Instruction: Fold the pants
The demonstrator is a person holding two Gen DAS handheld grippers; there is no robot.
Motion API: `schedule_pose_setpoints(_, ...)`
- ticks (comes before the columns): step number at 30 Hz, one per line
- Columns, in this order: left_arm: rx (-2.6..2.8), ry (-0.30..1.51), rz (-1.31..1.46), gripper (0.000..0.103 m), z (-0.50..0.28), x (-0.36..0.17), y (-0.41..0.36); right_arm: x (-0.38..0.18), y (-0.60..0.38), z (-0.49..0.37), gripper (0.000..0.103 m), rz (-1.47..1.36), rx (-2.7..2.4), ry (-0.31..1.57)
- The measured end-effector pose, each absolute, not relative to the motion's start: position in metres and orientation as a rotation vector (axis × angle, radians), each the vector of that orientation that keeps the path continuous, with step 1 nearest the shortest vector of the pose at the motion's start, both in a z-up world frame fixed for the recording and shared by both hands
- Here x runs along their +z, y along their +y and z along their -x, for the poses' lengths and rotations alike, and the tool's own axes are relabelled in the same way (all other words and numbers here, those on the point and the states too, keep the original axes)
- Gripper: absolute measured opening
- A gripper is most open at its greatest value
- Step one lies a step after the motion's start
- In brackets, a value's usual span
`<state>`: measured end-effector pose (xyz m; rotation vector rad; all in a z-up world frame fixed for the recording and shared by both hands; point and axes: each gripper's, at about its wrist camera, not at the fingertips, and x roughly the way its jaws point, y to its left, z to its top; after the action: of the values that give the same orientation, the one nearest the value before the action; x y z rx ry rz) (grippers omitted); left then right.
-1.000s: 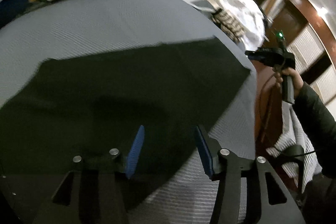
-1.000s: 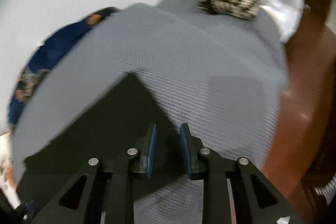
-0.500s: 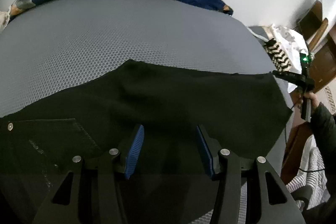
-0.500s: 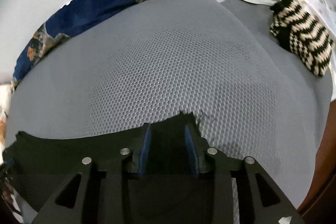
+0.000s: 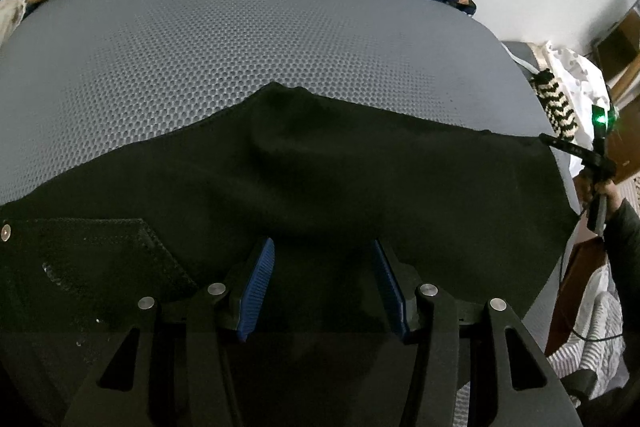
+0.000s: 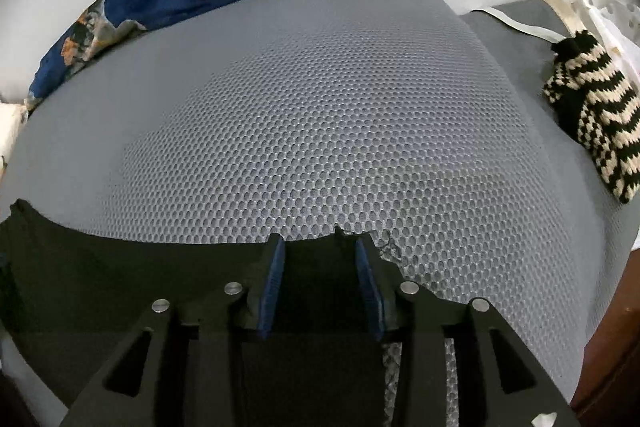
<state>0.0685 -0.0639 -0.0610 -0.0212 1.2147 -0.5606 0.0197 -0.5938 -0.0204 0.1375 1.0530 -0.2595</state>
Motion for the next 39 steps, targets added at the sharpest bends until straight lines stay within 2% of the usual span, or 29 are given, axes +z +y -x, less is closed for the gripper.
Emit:
schedule_pose_setpoints(4,-0.550,1.222,0.036,0.052,-0.070,-0.062,-0.065,-0.020,-0.592,-0.019,0.036,-0.122,-0.229,1.055)
schedule_pose_setpoints(7,-0.546,1.223,0.029,0.052,-0.071,-0.063,-0.066,-0.019,-0.583,-0.016,0.024,-0.093,-0.210,1.053)
schedule_pose_setpoints(8,-0.547,1.222,0.023,0.052,-0.072,-0.063,-0.068,-0.019,-0.581,-0.015,0.015,-0.093,-0.202,1.053)
schedule_pose_setpoints(9,-0.548,1.221,0.019,0.052,-0.072,-0.063,-0.068,-0.018,-0.579,-0.013,0.013,-0.093,-0.201,1.048)
schedule_pose_setpoints(15,-0.546,1.207,0.043,0.052,-0.074,-0.060,-0.066,-0.005,-0.554,-0.001,0.008,0.011,-0.328,0.948)
schedule_pose_setpoints(21,-0.520,1.113,0.024,0.052,-0.079,-0.041,-0.059,0.013,-0.544,0.006,0.003,0.057,-0.500,0.849)
schedule_pose_setpoints(26,-0.487,1.074,0.014,0.052,-0.088,-0.040,-0.049,-0.003,-0.552,0.001,0.002,0.012,-0.558,0.878)
schedule_pose_setpoints(35,-0.477,1.108,0.026,0.052,-0.104,-0.064,-0.030,-0.028,-0.565,-0.013,0.002,-0.017,-0.605,0.925)
schedule_pose_setpoints(37,-0.488,1.095,0.000,0.052,-0.102,-0.065,-0.031,-0.027,-0.568,-0.013,0.005,-0.036,-0.601,0.933)
schedule_pose_setpoints(39,-0.492,1.084,-0.030,0.052,-0.100,-0.065,-0.034,-0.023,-0.569,-0.011,0.020,-0.053,-0.614,0.936)
